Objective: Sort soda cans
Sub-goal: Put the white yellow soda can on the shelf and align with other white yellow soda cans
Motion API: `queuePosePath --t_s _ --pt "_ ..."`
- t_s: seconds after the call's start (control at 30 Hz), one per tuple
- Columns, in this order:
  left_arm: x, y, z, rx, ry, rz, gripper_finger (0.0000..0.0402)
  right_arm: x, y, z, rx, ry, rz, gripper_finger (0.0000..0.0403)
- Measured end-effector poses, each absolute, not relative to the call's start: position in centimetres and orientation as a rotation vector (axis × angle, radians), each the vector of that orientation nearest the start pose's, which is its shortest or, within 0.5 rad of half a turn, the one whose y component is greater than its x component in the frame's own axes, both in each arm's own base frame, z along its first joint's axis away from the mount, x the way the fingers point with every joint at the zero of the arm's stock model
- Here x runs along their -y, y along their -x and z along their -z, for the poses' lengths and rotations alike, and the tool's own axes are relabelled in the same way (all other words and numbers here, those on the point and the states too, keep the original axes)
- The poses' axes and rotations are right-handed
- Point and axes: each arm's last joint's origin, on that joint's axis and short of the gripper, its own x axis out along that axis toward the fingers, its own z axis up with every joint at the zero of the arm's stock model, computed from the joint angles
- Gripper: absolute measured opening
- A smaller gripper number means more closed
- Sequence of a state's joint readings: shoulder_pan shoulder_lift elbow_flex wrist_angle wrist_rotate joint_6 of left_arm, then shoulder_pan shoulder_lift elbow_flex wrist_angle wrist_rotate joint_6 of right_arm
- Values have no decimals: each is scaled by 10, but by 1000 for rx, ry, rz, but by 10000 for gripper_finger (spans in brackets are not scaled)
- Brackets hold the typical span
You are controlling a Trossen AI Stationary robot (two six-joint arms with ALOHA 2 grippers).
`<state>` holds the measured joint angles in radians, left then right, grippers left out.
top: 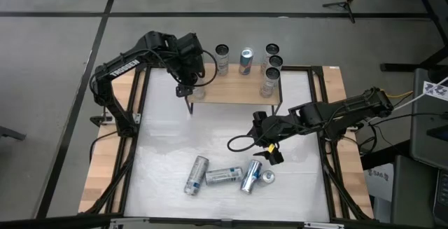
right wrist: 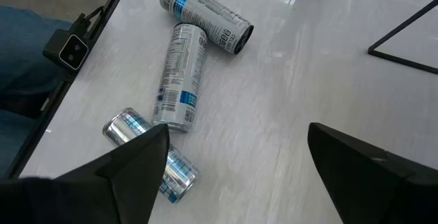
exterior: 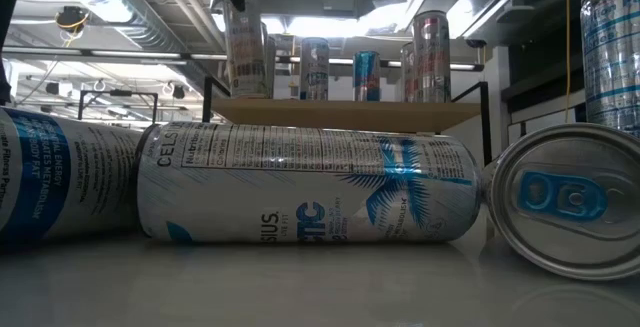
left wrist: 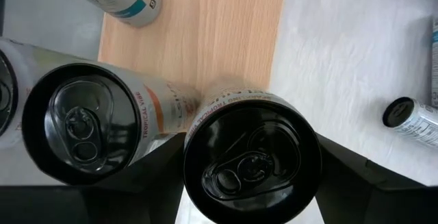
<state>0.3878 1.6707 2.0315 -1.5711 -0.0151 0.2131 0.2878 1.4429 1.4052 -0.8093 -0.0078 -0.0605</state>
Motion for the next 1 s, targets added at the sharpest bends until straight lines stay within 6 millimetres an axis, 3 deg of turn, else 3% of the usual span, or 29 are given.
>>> queuePosePath --t_s 0.4,1.0 --pt "-109 -267 -418 -1224 41 -223 279 -85 -285 -344 -833 175 -304 344" --pt "-111 -267 -418 -1234 14 -266 282 -85 -285 -344 -833 175 -304 344"
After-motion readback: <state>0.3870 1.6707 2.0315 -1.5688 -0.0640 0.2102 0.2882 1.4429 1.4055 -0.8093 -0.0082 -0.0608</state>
